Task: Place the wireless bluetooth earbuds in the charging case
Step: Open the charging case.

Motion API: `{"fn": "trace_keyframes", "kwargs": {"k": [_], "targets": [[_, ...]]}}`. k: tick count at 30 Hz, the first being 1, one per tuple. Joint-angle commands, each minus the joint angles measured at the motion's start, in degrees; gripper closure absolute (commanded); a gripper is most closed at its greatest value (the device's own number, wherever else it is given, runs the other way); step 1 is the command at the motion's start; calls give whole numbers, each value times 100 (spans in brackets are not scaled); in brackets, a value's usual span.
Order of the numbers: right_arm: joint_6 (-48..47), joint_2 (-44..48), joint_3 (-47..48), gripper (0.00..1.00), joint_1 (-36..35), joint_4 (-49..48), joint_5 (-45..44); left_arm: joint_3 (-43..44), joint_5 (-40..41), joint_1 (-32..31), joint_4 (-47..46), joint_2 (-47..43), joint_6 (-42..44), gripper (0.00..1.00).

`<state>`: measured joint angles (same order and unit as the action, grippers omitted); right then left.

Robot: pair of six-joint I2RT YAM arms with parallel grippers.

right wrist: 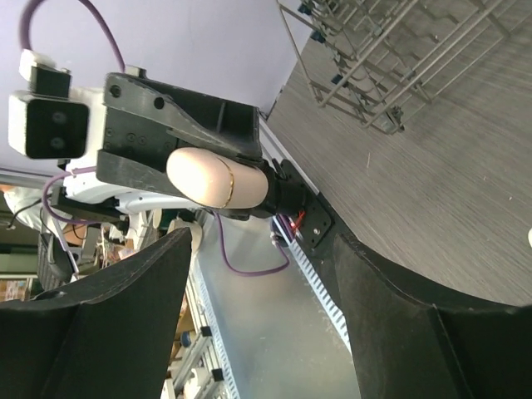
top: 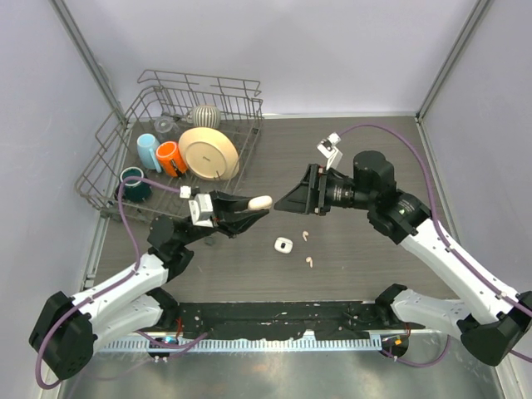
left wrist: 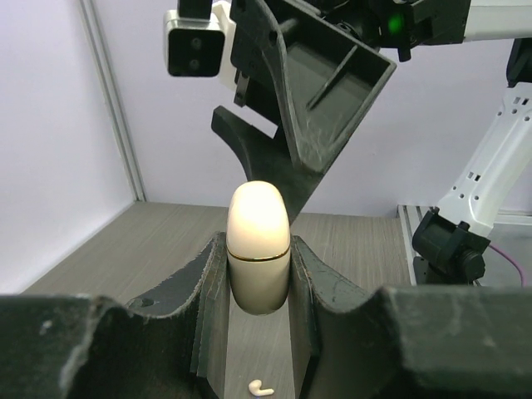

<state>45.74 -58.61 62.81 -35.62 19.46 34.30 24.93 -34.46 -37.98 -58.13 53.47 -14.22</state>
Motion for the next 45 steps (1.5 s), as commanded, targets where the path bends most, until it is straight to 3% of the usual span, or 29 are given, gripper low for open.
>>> {"fn": "trace_keyframes", "kwargs": {"k": [1,9,26,45], "targets": [[-206,-89,259,26,-191,31,-213,249,-157,-17,-111,14,139,100],[-56,-274,74,26,-209,-276,-486,320,-307,-17,-76,67,86,100],[1473,-379,-761,27,-209,-1920,-793,293,-790,-17,-199,67,-160,100],[1667,-230,-849,26,-192,-2456,-890,30,-492,-17,-260,-56,-143,100]]}}
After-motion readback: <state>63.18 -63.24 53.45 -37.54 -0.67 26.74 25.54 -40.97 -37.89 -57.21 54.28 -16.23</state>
